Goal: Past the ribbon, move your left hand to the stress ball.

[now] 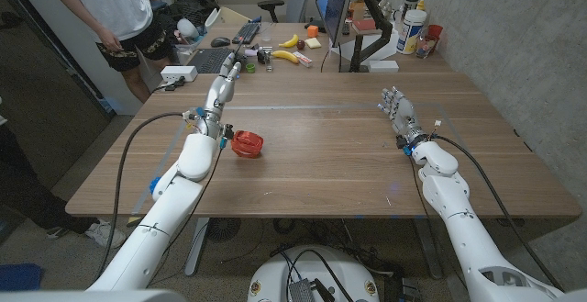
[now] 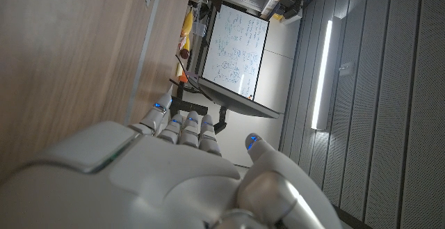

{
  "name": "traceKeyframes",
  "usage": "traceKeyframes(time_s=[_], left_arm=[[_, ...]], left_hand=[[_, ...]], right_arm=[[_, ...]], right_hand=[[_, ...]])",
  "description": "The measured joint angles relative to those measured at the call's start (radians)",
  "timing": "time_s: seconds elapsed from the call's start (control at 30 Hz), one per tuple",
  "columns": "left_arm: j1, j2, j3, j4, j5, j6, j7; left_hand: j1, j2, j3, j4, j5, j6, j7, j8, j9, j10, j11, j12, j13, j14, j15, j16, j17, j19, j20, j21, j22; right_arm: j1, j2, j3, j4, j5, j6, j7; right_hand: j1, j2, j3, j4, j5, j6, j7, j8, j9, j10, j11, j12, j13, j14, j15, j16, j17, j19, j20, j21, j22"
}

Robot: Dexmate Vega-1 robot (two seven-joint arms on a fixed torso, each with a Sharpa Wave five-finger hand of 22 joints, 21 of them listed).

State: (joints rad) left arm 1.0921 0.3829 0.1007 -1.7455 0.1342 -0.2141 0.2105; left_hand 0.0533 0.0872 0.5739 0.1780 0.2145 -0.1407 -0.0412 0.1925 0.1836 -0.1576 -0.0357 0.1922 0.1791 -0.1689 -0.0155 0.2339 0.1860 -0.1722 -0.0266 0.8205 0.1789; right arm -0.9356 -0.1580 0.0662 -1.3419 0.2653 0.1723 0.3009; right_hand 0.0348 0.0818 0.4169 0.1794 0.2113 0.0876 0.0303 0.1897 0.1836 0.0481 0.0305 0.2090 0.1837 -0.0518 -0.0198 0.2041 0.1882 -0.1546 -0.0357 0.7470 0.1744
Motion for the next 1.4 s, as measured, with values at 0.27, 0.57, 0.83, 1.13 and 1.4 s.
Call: traceKeyframes(time_s=[0.27,0.57,0.83,1.13,1.4], left_arm=[[0.022,0.002,-0.016,-0.035,0.032,0.003,0.006],[0.043,0.002,-0.031,-0.062,0.067,0.003,0.017],[0.063,0.002,-0.045,-0.088,0.105,0.008,0.026],[0.082,0.002,-0.055,-0.116,0.148,0.018,0.037],[0.097,0.0,-0.066,-0.138,0.184,0.026,0.049]], left_hand=[[0.004,0.004,0.003,-0.004,0.0,0.007,0.0,0.002,-0.002,0.011,0.0,0.0,0.0,0.0,0.0,-0.007,0.0,0.0,0.0,0.0,0.0],[0.012,0.007,0.008,-0.008,0.0,0.016,-0.002,0.004,-0.002,0.021,0.0,0.0,0.0,0.0,0.0,-0.008,-0.004,0.0,0.0,-0.008,0.0],[0.012,0.007,0.008,-0.008,0.0,0.027,-0.002,0.004,-0.002,0.031,-0.001,-0.001,0.0,0.0,0.0,-0.008,-0.005,0.0,0.0,-0.008,0.0],[0.016,0.011,0.015,-0.007,0.0,0.038,-0.002,0.004,-0.002,0.039,0.0,-0.001,0.0,-0.006,-0.006,-0.008,-0.005,0.0,0.0,-0.008,0.0],[0.024,0.01,0.015,-0.007,0.0,0.038,-0.003,0.004,-0.002,0.046,0.0,-0.001,0.0,-0.006,-0.006,-0.008,-0.005,0.0,0.0,-0.008,0.0]], right_arm=[[-0.003,0.001,-0.001,-0.006,-0.002,0.001,-0.002],[-0.004,0.003,-0.004,-0.01,-0.003,0.003,-0.003],[-0.007,0.003,-0.007,-0.014,-0.006,0.005,-0.003],[-0.009,0.003,-0.009,-0.017,-0.008,0.006,-0.005],[-0.01,0.003,-0.01,-0.02,-0.009,0.007,-0.007]], right_hand=[[0.0,0.0,0.0,0.0,0.0,0.005,0.006,0.0,0.0,0.004,-0.004,0.0,0.0,0.0,0.0,0.0,0.0,0.004,0.004,0.0,0.0],[0.0,0.0,0.0,0.0,0.0,0.005,0.006,0.0,0.0,0.007,-0.007,0.0,0.0,0.0,0.0,0.0,0.0,0.004,0.003,-0.004,0.0],[0.0,0.0,0.0,0.0,0.0,0.011,0.0,0.0,0.0,0.013,-0.013,0.0,0.0,0.004,-0.004,0.0,0.0,0.007,0.0,-0.004,0.0],[0.0,0.0,0.0,0.0,0.0,0.011,0.0,0.0,0.0,0.013,-0.013,0.0,0.0,0.004,-0.004,0.0,0.0,0.007,0.0,-0.008,0.0],[0.0,0.0,0.0,0.0,0.0,0.011,0.0,0.0,0.0,0.013,-0.013,0.0,0.0,0.004,-0.004,0.0,0.0,0.007,0.0,-0.008,0.0]])
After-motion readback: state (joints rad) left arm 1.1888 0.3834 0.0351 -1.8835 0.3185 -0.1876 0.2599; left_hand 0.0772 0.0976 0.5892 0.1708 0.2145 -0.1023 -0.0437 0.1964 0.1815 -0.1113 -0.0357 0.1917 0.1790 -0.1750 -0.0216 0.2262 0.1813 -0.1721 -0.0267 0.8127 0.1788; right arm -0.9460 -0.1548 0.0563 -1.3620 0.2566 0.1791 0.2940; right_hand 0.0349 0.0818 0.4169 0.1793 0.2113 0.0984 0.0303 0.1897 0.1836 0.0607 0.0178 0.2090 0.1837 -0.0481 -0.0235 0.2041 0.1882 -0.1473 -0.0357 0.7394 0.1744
